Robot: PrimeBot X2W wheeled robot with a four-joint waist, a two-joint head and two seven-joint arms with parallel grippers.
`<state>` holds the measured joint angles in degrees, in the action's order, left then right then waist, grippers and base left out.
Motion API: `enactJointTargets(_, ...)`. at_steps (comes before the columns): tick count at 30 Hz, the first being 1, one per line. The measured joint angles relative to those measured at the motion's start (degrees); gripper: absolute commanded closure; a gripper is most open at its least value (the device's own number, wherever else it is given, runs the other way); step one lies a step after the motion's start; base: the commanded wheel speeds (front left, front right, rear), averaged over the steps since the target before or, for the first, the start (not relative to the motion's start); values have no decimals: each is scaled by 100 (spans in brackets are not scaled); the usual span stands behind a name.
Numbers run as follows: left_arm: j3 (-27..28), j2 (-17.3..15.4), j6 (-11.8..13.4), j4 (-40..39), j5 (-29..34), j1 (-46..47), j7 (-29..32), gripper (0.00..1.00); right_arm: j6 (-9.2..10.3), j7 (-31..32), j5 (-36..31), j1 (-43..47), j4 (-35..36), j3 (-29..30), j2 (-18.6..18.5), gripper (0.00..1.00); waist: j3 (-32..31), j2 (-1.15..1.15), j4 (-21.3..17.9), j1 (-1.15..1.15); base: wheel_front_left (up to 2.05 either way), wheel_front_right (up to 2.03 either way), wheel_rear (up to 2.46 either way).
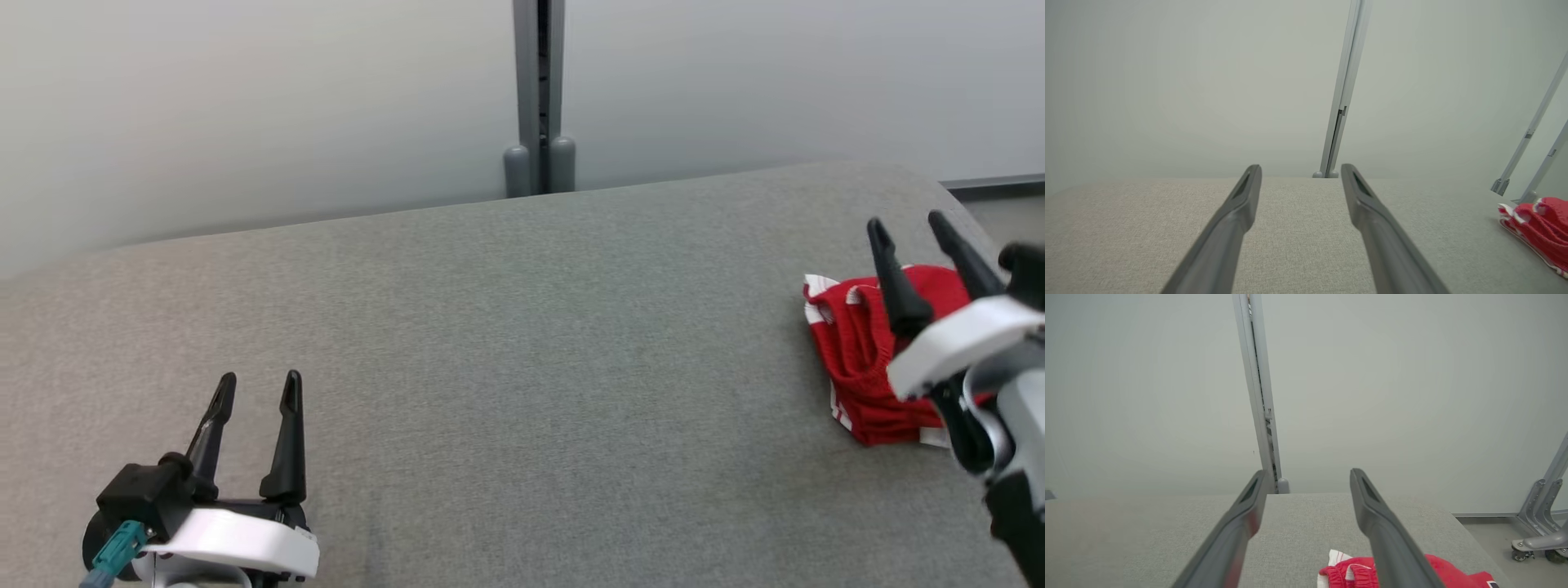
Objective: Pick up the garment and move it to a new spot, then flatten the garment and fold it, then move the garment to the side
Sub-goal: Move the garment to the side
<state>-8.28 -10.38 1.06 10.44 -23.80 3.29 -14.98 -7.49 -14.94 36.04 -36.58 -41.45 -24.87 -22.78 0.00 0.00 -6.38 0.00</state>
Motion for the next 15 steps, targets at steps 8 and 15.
enactJointTargets(8, 157, 115, 103, -110, -33, -303, -1, 0, 0, -4, -1115, 2064, 1874, 1450, 694, 0, -136, 0, 444, 0, 0, 0, 0)
enactJointTargets(15, 300, 300, 20, 122, 52, -428, -1, 0, 0, -4, -1545, 2752, 2345, 1889, 1228, 0, -178, 0, 631, 0, 0, 0, 0)
